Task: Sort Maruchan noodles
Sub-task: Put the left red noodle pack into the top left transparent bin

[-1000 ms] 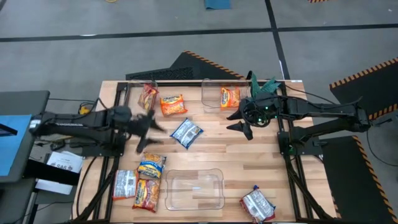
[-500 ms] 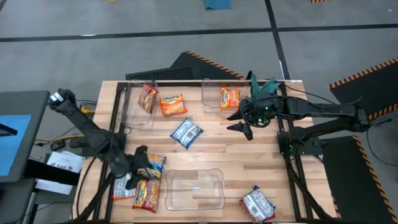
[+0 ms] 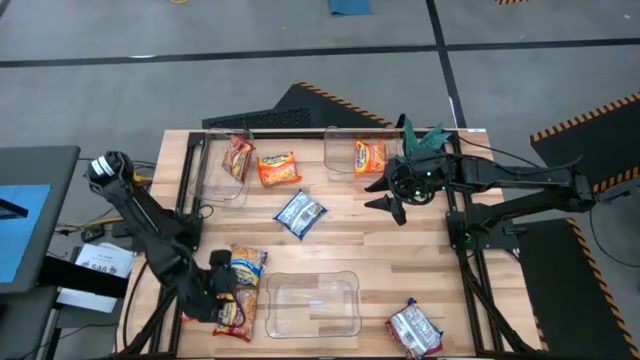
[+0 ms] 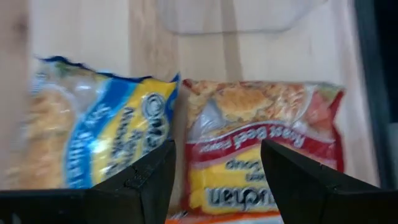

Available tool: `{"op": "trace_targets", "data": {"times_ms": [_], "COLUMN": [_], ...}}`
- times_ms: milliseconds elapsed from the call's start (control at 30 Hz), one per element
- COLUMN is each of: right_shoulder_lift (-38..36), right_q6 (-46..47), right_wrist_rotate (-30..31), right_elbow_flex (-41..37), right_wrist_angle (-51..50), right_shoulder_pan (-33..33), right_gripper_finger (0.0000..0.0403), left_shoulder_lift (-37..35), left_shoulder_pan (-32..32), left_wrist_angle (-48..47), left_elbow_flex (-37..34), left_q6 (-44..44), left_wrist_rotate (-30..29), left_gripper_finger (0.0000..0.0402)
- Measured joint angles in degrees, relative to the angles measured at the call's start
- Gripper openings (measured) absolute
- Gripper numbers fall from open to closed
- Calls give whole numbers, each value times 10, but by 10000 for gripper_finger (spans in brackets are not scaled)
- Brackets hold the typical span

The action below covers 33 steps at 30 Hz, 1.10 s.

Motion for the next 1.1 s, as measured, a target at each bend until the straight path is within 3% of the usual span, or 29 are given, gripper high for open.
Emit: {"op": "trace_targets", "data": {"times_ms": [167, 367, 767, 933, 1100], "right_shoulder_lift": [0, 0, 0, 0, 0], "right_q6": [0, 0, 0, -8, -16], "right_wrist_rotate": [0, 0, 0, 0, 0], "right_elbow_flex": [0, 0, 0, -1, -2], "right_wrist_angle": [0, 0, -1, -9, -12], "right_shoulder_pan": [0, 0, 1, 1, 1], "right_gripper_finger": [244, 244, 244, 244, 244], "left_shoulder_lift": [80, 174, 235, 232, 235], "left_shoulder_pan": [0, 0, 11, 25, 37], "left_wrist_angle": [-135, -147, -191, -127, -124], "left_elbow_flex": [108, 162, 147, 112, 105], "left_q6": [19, 60, 112, 116, 134], "left_wrist_rotate": [22, 93, 64, 128, 138], "left_gripper_finger": [219, 219, 219, 219, 218]}}
